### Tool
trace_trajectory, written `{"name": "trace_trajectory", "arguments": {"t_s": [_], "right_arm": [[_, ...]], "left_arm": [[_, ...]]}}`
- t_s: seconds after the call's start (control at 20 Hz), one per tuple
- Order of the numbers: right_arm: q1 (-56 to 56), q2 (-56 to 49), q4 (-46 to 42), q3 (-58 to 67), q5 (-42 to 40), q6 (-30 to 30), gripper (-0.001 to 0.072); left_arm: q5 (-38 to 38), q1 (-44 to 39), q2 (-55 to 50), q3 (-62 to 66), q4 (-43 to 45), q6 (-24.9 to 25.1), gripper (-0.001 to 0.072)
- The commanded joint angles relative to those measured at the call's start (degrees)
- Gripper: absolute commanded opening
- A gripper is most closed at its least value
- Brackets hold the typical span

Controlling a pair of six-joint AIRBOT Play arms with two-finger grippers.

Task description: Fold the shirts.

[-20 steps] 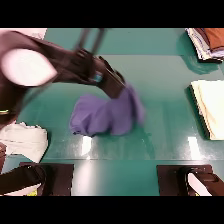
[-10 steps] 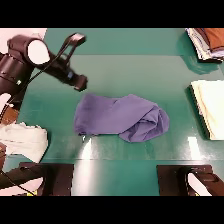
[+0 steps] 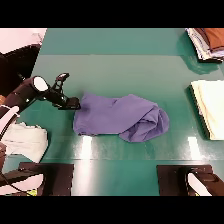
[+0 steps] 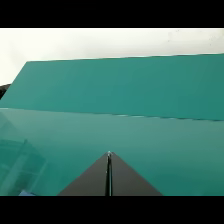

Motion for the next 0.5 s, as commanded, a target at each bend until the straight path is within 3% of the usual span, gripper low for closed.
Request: {"name": "trace_trajectory", "arguments": {"t_s": [0.0,0.2,0.25,0.3,0.4,0.45], "right_arm": [[0.07,-0.02,0.0,0.02,0.04,0.02,0.0018],[0.07,-0.26,0.0,-0.09,1.2,0.02,0.0018],[0.07,-0.63,0.0,-0.09,2.12,0.02,0.0018],[0.07,-1.27,0.0,-0.09,3.69,0.02,0.0018],[0.07,-3.02,0.0,-0.09,7.3,0.04,0.0018],[0.07,-4.09,-0.04,-0.09,9.35,0.04,0.0018]], "left_arm": [[7.72,0.66,-0.13,-3.98,-3.39,0.15,0.0537],[8.35,0.61,-0.13,-3.98,-4.2,0.15,0.0522],[8.28,0.61,-0.13,-3.98,-4.63,0.22,0.0334],[8.61,0.61,-0.13,-4.0,-4.94,0.33,0.0231],[9.18,0.61,-0.11,-3.98,-5.09,1.2,0.0224],[9.09,0.61,-0.13,-3.98,-5.07,1.2,0.0176]]}}
